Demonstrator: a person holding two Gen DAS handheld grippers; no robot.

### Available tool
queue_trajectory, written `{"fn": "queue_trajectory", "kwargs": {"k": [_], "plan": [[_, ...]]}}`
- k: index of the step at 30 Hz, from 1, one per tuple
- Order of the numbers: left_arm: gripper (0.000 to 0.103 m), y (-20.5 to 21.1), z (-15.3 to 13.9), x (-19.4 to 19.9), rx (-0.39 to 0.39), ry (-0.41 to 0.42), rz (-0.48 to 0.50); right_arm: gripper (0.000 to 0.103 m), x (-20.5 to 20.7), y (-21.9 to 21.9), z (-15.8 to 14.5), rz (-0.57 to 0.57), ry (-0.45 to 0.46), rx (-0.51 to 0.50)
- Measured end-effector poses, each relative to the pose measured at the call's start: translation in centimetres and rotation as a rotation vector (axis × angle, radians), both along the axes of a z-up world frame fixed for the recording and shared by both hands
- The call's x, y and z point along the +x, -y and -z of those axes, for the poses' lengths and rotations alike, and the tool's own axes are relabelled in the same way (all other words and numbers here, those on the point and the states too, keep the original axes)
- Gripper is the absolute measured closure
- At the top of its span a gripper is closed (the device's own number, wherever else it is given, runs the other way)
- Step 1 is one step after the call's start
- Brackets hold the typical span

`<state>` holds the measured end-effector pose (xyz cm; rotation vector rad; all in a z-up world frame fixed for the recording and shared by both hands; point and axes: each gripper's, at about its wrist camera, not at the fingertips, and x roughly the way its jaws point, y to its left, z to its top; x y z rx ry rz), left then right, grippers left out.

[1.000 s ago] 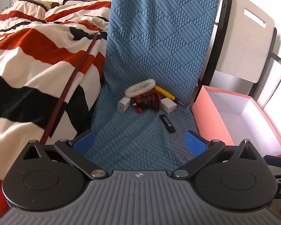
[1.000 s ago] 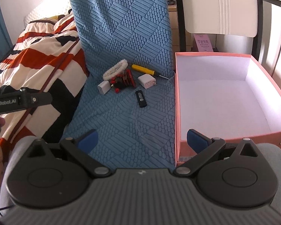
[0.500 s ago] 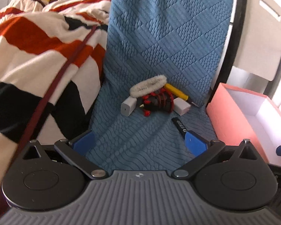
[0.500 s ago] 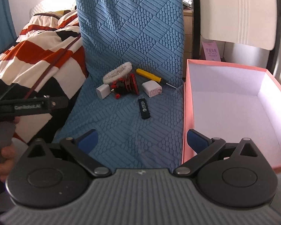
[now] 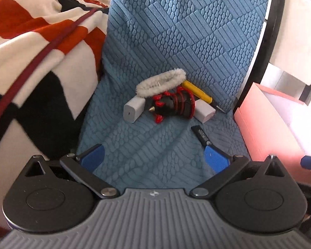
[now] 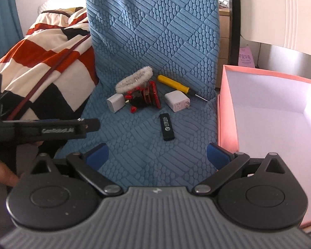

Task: Organize rigid objects
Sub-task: 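Move left tool to white charger while right tool moves to black USB stick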

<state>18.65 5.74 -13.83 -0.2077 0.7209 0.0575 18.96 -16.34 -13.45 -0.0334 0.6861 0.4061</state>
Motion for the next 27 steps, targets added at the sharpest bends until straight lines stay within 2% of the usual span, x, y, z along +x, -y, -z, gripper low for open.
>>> {"fn": "queue_trajectory", "kwargs": {"k": [8, 12, 16, 19, 22, 24, 26, 27], "plan": [[0.000, -0.9, 0.9, 3.3, -0.031, -0.028, 0.012, 0.000, 2.5, -1.0, 0.3, -0.018, 0.017, -0.020], [0.000, -1.8, 1.9, 5.0, -0.085, -0.077, 0.038, 0.000, 3.9, -1.6, 0.7, -0.033, 0.013, -0.019], [0.000, -2.3, 2.4, 6.6, -0.044, -0.097, 0.030, 0.000, 5.5, -2.3, 1.1, -0.045, 0.013, -0.018], [0.000, -3.1, 2.7, 8.0, -0.078, -0.118, 0.018, 0.001, 6.8, -2.7, 1.3, -0.055, 0.006, -0.007], [0.000, -3.7, 3.2, 9.2, -0.090, -0.128, 0.009, 0.005, 8.4, -3.2, 1.6, -0.085, -0.009, -0.020], [0.001, -4.0, 3.6, 10.1, -0.089, -0.134, 0.011, 0.014, 9.6, -3.5, 2.0, -0.088, -0.017, -0.029], [0.003, -4.2, 3.7, 10.9, -0.080, -0.132, 0.005, 0.029, 10.7, -3.8, 2.6, -0.083, -0.033, -0.046], [0.003, -4.3, 3.8, 11.3, -0.065, -0.129, 0.001, 0.030, 11.3, -3.9, 3.0, -0.079, -0.043, -0.056]]}}
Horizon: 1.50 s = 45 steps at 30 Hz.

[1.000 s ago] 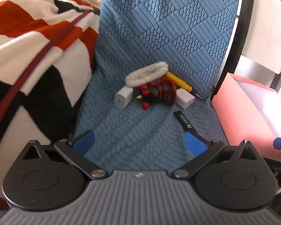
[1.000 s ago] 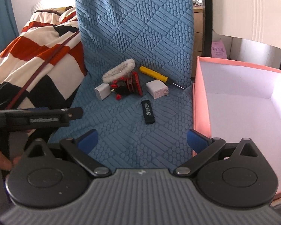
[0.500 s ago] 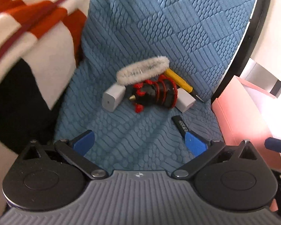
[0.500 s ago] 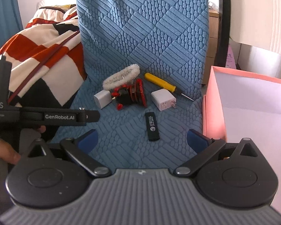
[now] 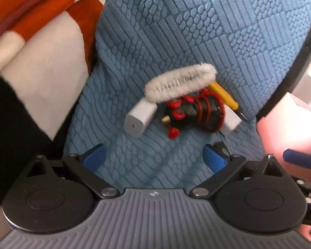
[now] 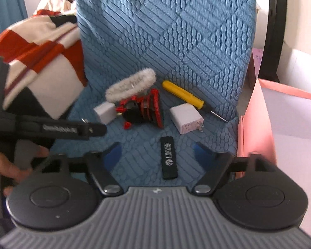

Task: Organize rigid objects
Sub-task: 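Move left tool to white charger while right tool moves to black USB stick, then close left tool on white charger while right tool grasps black USB stick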

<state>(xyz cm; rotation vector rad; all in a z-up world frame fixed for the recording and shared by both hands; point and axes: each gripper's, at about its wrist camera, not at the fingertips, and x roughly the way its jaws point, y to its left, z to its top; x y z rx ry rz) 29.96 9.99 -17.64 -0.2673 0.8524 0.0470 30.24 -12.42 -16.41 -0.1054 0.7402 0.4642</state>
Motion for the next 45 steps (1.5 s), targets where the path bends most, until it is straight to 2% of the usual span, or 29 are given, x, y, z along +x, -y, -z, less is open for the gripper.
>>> {"fn": "queue_trajectory", "kwargs": {"k": [1, 5, 7, 8, 11, 16, 20, 23, 26, 31, 33, 34, 36, 40, 45], "plan": [[0.005, -0.1, 0.1, 0.4, 0.016, 0.000, -0.003, 0.030, 0.5, -0.1, 0.4, -0.001, -0.011, -0.004], [0.012, -1.1, 0.7, 2.3, 0.034, -0.005, -0.025, 0.042, 2.1, -0.6, 1.9, -0.012, -0.050, -0.012], [0.026, -1.2, 1.0, 3.3, 0.051, -0.021, -0.021, 0.045, 2.5, -1.0, 2.6, -0.005, -0.053, -0.033], [0.029, -1.0, 1.2, 3.7, 0.080, -0.033, -0.012, 0.052, 2.6, -1.2, 2.9, 0.011, -0.055, -0.046], [0.035, -0.9, 1.5, 4.8, 0.118, -0.036, 0.005, 0.054, 3.2, -1.3, 3.7, 0.044, -0.080, -0.050], [0.044, -1.3, 2.3, 6.4, 0.112, -0.046, 0.025, 0.054, 3.8, -1.4, 5.0, 0.048, -0.098, -0.067], [0.045, -1.6, 3.0, 7.3, 0.102, -0.051, 0.022, 0.054, 3.8, -1.4, 5.3, 0.060, -0.093, -0.058], [0.050, -1.5, 3.6, 7.7, 0.118, -0.059, 0.021, 0.054, 3.9, -2.0, 5.5, 0.052, -0.079, -0.084], [0.058, -1.5, 4.1, 8.1, 0.100, -0.053, 0.026, 0.054, 4.2, -2.4, 5.9, 0.052, -0.090, -0.089], [0.062, -1.6, 4.5, 8.1, 0.105, -0.040, 0.023, 0.054, 4.5, -2.5, 6.6, 0.053, -0.088, -0.109], [0.064, -1.3, 4.8, 8.0, 0.100, -0.032, 0.018, 0.072, 4.6, -2.3, 6.8, 0.051, -0.114, -0.106], [0.065, -1.2, 4.7, 7.6, 0.099, -0.034, 0.013, 0.075, 4.4, -2.5, 6.7, 0.038, -0.109, -0.120], [0.067, -0.5, 4.6, 6.5, 0.082, -0.039, 0.005, 0.075, 4.2, -2.7, 6.5, 0.020, -0.119, -0.144], [0.068, 0.6, 4.7, 5.3, 0.093, -0.030, 0.000, 0.075, 3.9, -2.3, 6.0, 0.021, -0.133, -0.116], [0.071, 0.8, 4.1, 3.4, 0.034, -0.007, -0.013, 0.075, 3.1, -1.7, 5.2, 0.047, -0.125, -0.093]]}}
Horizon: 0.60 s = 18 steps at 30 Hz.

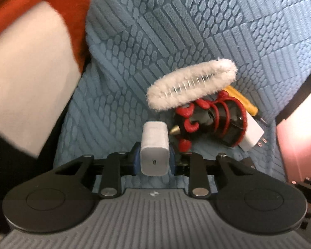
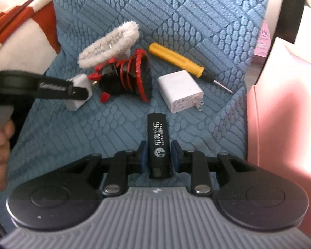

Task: Organize rigid objects
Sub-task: 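Close left tool on white charger while right tool grasps black USB stick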

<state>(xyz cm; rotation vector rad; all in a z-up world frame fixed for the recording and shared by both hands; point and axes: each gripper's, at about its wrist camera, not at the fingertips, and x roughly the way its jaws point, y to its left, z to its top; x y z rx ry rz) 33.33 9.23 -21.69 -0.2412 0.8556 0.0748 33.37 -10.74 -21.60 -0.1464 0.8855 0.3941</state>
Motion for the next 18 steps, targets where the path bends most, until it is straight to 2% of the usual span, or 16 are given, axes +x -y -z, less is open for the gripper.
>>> {"fn": "queue_trajectory", "kwargs": {"k": [7, 12, 14, 18], "plan": [[0.071, 0.0, 0.3, -4.2, -0.064, -0.004, -0.012, 0.076, -2.3, 0.8, -1.0, 0.017, 0.005, 0.007], [0.071, -1.4, -0.6, -6.5, -0.087, 0.007, 0.003, 0.078, -3.5, 1.8, -1.7, 0.034, 0.007, 0.014], [0.071, -1.2, -0.7, -7.5, -0.092, 0.015, 0.002, 0.078, -3.8, 2.1, -1.9, 0.045, -0.020, 0.044], [0.071, -0.3, -0.3, -9.3, -0.126, 0.026, 0.001, 0.078, -5.4, 2.0, -2.0, 0.021, -0.009, 0.039]]}}
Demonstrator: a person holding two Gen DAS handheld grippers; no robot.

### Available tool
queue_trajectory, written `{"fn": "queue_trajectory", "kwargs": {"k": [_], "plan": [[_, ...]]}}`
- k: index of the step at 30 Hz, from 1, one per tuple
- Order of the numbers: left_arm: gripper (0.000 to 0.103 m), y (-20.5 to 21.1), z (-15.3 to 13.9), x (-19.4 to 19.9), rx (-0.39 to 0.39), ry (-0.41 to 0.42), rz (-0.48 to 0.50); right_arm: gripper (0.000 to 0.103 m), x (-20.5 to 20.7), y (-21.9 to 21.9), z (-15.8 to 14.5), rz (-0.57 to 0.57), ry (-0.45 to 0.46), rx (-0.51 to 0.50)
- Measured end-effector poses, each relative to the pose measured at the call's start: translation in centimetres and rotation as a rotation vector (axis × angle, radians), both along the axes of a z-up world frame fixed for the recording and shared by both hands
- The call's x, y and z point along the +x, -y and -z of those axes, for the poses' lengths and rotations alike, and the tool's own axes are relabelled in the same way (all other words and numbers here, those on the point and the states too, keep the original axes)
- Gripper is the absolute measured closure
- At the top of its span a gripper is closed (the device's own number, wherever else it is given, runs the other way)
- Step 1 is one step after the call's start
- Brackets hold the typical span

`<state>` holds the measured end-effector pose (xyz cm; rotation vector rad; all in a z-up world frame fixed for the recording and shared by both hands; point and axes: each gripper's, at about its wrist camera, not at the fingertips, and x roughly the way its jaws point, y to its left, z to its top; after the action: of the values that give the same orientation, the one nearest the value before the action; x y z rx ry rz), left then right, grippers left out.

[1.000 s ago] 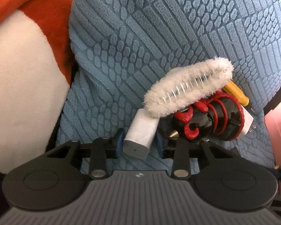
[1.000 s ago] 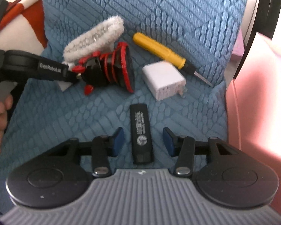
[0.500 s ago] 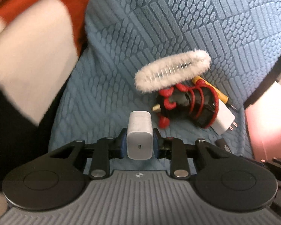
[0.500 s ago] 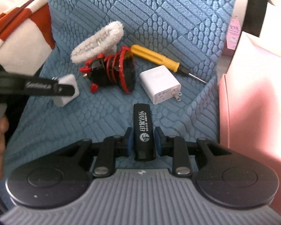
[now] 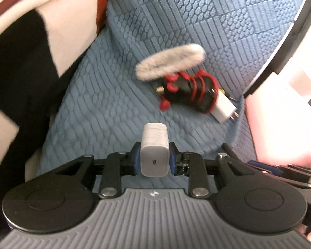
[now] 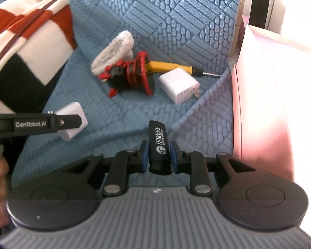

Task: Organize rigid objects
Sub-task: 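Close left tool on white charger while right tool grasps black USB stick, then carry white charger with left tool while right tool carries USB stick to pink box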

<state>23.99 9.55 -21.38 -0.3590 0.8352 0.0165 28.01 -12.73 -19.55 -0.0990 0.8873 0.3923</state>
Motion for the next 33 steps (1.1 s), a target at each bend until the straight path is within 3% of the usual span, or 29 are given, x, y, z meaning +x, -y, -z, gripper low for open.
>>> {"fn": "queue_trajectory", "kwargs": {"k": [3, 5, 20, 22, 23, 25, 28, 31, 33], "plan": [[0.071, 0.5, -0.1, -2.0, -0.010, 0.000, 0.003, 0.078, -1.6, -0.1, 0.1, -0.008, 0.010, 0.001], [0.071, 0.8, 0.0, -3.3, -0.026, -0.002, 0.004, 0.092, -2.6, 0.0, 0.3, -0.014, 0.007, -0.002], [0.071, 0.8, 0.9, -5.6, -0.066, -0.024, -0.033, 0.089, -5.6, 1.4, 1.6, 0.021, -0.077, 0.045], [0.071, 0.8, 1.1, -5.5, -0.072, -0.032, -0.034, 0.083, -5.4, 1.4, 1.5, 0.031, -0.071, 0.052], [0.071, 0.8, 1.2, -5.5, -0.074, -0.036, -0.033, 0.068, -5.3, 1.4, 1.5, 0.035, -0.065, 0.049], [0.071, 0.9, 1.3, -5.4, -0.073, -0.039, -0.032, 0.052, -4.9, 1.3, 1.7, 0.052, -0.049, 0.037], [0.071, 1.1, 1.3, -5.2, -0.075, -0.037, -0.028, 0.055, -4.4, 0.9, 2.1, 0.048, -0.026, 0.005], [0.071, 1.2, 1.6, -5.2, -0.067, -0.043, -0.029, 0.074, -3.8, 0.2, 2.9, 0.036, -0.030, -0.028], [0.071, 1.1, 1.6, -5.2, -0.082, -0.045, -0.033, 0.075, -3.7, -0.1, 3.4, 0.037, -0.026, -0.056]]}}
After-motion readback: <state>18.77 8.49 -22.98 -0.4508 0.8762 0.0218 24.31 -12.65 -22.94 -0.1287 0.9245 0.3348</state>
